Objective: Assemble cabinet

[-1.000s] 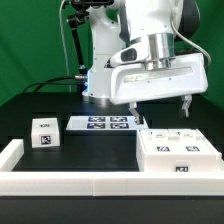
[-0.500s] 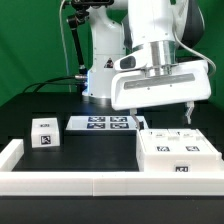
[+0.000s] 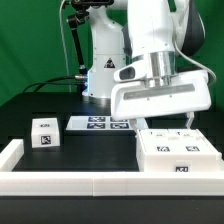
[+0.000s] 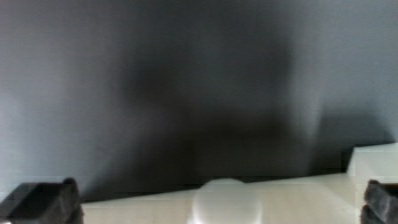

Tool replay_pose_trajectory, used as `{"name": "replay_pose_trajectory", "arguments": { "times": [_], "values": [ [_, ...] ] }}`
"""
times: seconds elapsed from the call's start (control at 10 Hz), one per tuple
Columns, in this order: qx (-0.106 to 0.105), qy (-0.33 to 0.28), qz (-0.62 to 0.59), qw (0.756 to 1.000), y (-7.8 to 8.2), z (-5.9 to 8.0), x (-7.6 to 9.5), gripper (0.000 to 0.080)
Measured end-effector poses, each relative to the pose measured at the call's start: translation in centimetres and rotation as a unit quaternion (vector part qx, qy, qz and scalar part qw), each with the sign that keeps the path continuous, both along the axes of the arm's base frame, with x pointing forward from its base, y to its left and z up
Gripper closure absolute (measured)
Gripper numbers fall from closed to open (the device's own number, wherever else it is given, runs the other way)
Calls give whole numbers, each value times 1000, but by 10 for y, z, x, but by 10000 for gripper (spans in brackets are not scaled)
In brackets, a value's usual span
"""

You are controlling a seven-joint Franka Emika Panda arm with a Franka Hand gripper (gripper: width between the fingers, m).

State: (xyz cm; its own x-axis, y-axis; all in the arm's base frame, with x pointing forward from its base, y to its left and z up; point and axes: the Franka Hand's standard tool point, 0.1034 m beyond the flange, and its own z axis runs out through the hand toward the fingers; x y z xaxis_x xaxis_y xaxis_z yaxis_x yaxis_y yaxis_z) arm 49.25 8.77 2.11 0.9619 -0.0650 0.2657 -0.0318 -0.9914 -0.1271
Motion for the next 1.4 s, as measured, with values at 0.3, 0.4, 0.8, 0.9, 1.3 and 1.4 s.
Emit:
{"name": "replay_pose_trajectory", "arguments": {
  "times": [0.3,0.4,0.8,0.9,1.3,1.4],
  "values": [
    [3,2,-1,1000,2,-12,4,2],
    [2,0,0,1000,2,-14,6,2],
    [-1,-16,1,1000,-2,-16,11,2],
    [-2,-16,3,1000,-2,-16,11,143],
    [-6,-17,15,1000,-4,-16,11,597],
    [-8,-17,20,1000,-4,-17,11,597]
  ]
}}
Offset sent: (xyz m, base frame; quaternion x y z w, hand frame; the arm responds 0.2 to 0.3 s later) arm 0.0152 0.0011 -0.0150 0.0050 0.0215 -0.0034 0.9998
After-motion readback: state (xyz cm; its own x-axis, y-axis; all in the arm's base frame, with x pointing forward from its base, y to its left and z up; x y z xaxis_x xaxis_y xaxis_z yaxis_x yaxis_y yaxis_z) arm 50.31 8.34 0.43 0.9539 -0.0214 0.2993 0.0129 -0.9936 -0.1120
